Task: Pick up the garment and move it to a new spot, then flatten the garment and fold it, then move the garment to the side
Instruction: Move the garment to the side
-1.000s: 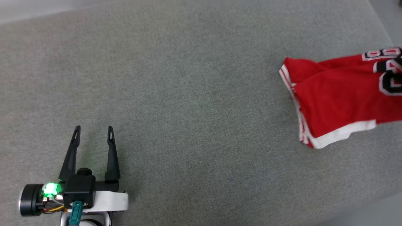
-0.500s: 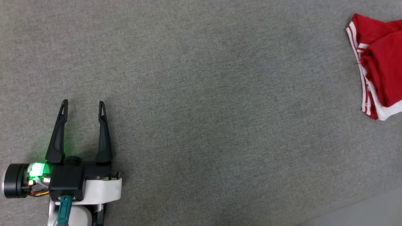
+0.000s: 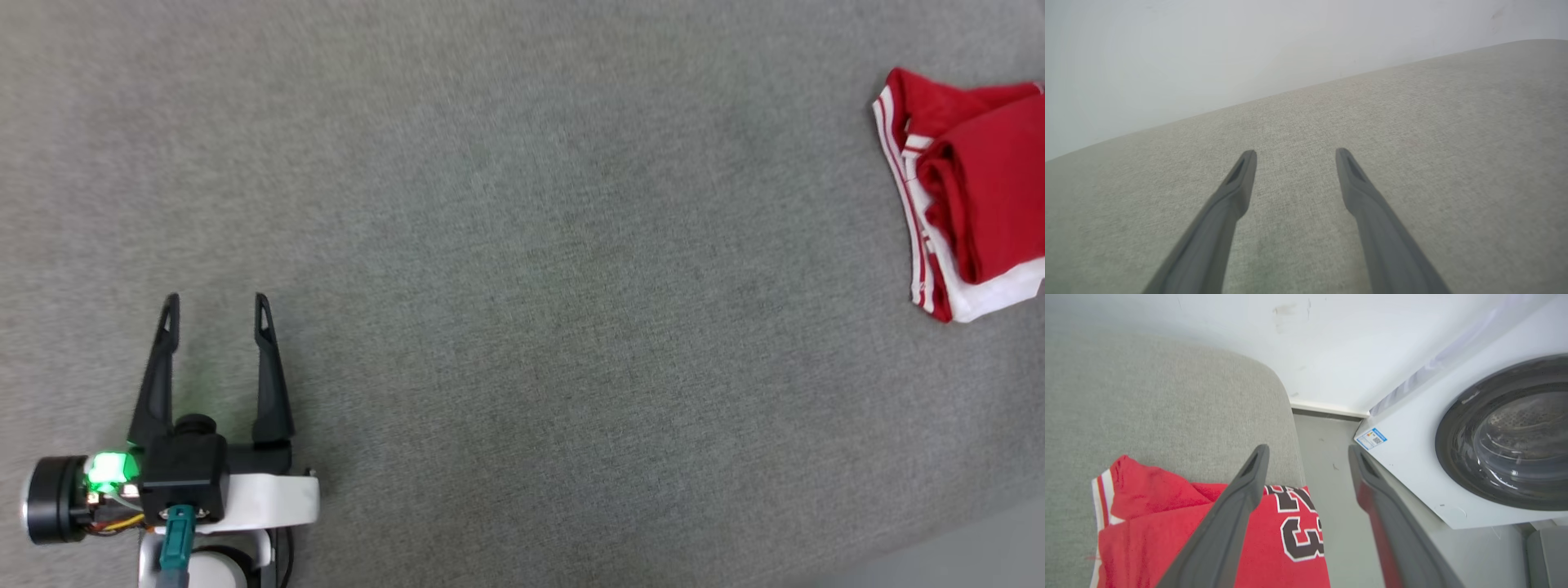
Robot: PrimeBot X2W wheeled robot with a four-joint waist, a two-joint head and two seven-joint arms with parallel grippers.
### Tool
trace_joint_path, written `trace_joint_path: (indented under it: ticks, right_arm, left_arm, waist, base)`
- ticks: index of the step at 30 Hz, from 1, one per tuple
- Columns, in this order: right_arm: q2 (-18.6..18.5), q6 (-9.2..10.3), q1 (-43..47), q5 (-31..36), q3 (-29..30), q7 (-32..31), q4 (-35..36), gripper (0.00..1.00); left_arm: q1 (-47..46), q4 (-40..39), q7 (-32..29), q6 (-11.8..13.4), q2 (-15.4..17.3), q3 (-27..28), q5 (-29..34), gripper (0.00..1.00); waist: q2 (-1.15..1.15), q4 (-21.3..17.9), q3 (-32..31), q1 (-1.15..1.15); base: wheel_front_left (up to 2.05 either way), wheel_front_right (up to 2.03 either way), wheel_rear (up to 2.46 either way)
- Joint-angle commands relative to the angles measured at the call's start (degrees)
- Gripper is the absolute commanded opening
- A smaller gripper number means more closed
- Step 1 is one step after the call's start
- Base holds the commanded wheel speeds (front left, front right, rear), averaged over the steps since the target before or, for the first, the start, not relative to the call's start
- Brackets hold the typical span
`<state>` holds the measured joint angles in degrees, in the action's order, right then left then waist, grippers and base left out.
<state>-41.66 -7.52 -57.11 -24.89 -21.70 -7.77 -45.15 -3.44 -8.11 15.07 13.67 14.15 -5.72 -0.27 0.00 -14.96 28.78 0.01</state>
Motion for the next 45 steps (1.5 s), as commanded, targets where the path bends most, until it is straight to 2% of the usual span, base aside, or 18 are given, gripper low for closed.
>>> trace_joint_path:
  ticks: [1, 6, 10, 18, 22, 32, 45]
  right_arm:
    - [0.82, 0.07, -0.73, 1.65, 1.03, 4.13, -0.09, 1.0]
    - [4.94, 0.06, 0.86, 6.9, 5.12, 17.64, -0.58, 1.0]
    - [8.55, 0.06, 3.78, 9.53, 7.69, 22.51, 2.83, 1.0]
    - [15.91, 0.06, 18.35, 14.88, 15.76, 22.93, 23.82, 1.0]
    - [21.21, 0.06, 26.53, 15.94, 19.35, 22.93, 30.5, 1.0]
    - [30.91, 0.06, 43.03, 18.65, 20.6, 22.93, 38.62, 1.0]
    - [37.35, 0.06, 60.02, 19.33, 22.8, 22.94, 43.9, 1.0]
  left_arm:
    - [0.87, 0.31, 0.12, 0.3, -0.4, -0.25, -0.28, 1.0]
    - [2.91, 1.25, 0.12, 0.84, -2.04, -0.28, -0.6, 1.0]
    - [4.95, 1.68, 0.12, 0.85, -3.46, -0.33, -0.84, 1.0]
    - [8.04, 2.86, 0.11, 0.02, -5.55, -0.1, -1.07, 1.0]
    - [8.83, 3.75, 0.12, -0.63, -6.42, -0.35, -0.7, 1.0]
    - [10.91, 4.68, 0.12, -1.13, -7.29, 0.03, -0.49, 1.0]
    - [14.54, 5.53, 0.12, -2.33, -8.1, 0.36, -0.6, 1.0]
  waist:
    - [0.0, 0.99, -3.17, -0.01]
    - [0.0, 2.75, -8.16, -0.01]
    - [0.0, 4.7, -11.97, -0.01]
    - [0.0, 8.58, -17.06, -0.01]
    - [0.0, 10.28, -18.96, -0.01]
    - [0.0, 12.48, -23.03, -0.01]
    - [0.0, 14.25, -27.43, -0.01]
  base:
    - [0.0, 0.0, 0.0]
    - [0.0, 0.0, 0.0]
    - [0.0, 0.0, 0.0]
    - [0.0, 0.0, 0.0]
    - [0.0, 0.0, 0.0]
    - [0.0, 0.0, 0.0]
    - [0.0, 0.0, 0.0]
